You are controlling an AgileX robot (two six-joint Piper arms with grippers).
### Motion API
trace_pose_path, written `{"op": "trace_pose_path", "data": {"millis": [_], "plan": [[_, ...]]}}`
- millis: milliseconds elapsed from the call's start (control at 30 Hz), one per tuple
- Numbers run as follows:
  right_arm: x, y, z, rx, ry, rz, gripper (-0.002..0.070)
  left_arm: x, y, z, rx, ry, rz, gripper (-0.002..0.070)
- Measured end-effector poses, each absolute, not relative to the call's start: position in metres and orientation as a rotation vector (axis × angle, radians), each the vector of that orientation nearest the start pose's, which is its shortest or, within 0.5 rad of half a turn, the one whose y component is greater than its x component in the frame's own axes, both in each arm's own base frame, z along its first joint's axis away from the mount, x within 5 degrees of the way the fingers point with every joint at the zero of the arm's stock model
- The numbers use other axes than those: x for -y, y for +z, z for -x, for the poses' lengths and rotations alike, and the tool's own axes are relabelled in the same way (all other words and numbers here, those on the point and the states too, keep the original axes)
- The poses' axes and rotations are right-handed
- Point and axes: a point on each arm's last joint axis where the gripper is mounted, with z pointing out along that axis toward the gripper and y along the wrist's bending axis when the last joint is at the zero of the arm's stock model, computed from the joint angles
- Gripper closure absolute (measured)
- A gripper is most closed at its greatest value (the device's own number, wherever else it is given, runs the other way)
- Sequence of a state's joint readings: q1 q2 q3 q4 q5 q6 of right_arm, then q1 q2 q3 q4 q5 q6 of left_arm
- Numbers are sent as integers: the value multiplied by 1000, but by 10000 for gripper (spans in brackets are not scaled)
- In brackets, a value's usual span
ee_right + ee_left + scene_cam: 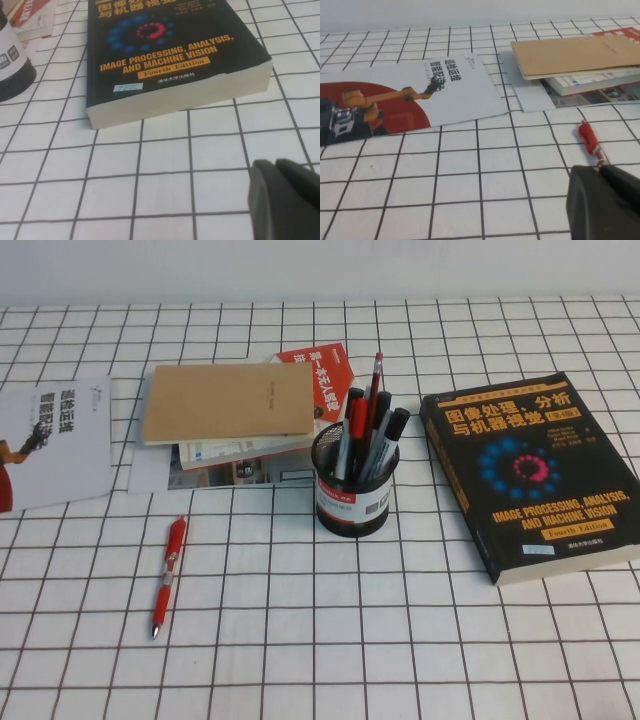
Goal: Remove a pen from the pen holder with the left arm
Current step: 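Take a marker out of the pen holder and lay it on the table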
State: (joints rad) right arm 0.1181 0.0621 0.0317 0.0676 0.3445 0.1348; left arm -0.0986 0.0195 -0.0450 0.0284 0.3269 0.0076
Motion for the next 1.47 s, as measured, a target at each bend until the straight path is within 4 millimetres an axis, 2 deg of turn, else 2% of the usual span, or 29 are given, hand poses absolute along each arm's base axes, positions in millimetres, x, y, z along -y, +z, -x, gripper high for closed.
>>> {"op": "trace_pose_path", "data": {"millis": [100, 367, 567, 800, 1467], "plan": [[-9, 168, -56, -1927, 234, -62, 693, 4, 184, -54, -1776, -36, -108, 674], [-9, 168, -56, -1929, 234, -62, 693, 5, 173, -53, -1857, -24, -130, 674], [-9, 168, -56, -1929, 234, -62, 693, 5, 172, -52, -1863, 16, -184, 674], [-9, 168, -56, -1929, 234, -62, 693, 7, 172, -52, -1866, -57, -139, 674], [-9, 168, -56, -1929, 234, -62, 693, 7, 172, -52, -1868, -66, -134, 674]]}}
